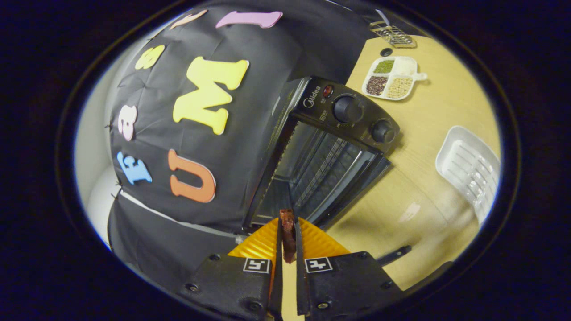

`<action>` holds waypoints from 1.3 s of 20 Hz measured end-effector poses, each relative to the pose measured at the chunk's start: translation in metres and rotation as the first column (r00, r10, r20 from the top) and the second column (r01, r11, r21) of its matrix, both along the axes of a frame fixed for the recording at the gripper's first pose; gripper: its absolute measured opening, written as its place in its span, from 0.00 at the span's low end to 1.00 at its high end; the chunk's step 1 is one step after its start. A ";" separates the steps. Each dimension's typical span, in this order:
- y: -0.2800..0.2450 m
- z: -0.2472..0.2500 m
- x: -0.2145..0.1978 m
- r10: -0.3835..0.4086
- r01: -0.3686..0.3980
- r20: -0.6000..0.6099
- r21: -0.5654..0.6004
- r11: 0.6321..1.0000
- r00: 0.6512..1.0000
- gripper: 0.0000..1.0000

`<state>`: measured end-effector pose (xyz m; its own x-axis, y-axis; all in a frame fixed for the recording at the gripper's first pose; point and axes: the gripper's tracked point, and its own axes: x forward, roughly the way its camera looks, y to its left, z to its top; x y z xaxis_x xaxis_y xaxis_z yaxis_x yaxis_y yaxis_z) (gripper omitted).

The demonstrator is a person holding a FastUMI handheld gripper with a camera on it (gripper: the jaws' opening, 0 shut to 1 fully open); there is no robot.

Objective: Open the toaster oven, put the food inside, and close the toaster oven door.

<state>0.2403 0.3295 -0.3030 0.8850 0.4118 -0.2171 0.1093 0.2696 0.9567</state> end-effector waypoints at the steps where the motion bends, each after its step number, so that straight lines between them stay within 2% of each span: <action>1: 0.002 -0.002 0.006 -0.030 0.030 0.002 0.010 0.999 1.000 0.15; 7: 0.009 -0.022 0.048 -0.170 0.171 -0.008 0.050 0.984 0.985 0.15; 11: 0.007 -0.039 0.077 -0.252 0.253 -0.054 0.008 0.967 0.966 0.15; 13: 0.010 -0.044 0.088 -0.268 0.264 -0.056 -0.073 0.962 0.962 0.15; 17: 0.010 -0.051 0.110 -0.275 0.266 -0.037 -0.160 0.951 0.961 0.15; 21: 0.009 -0.063 0.113 -0.275 0.257 -0.041 -0.244 0.935 0.961 0.17; 24: 0.009 -0.068 0.113 -0.244 0.220 -0.020 -0.363 0.906 0.970 0.23; 26: 0.004 -0.075 0.112 -0.222 0.188 -0.010 -0.489 0.852 0.975 0.28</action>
<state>0.3520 0.3334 -0.3777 0.9151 0.0516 -0.4000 0.2695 0.6596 0.7017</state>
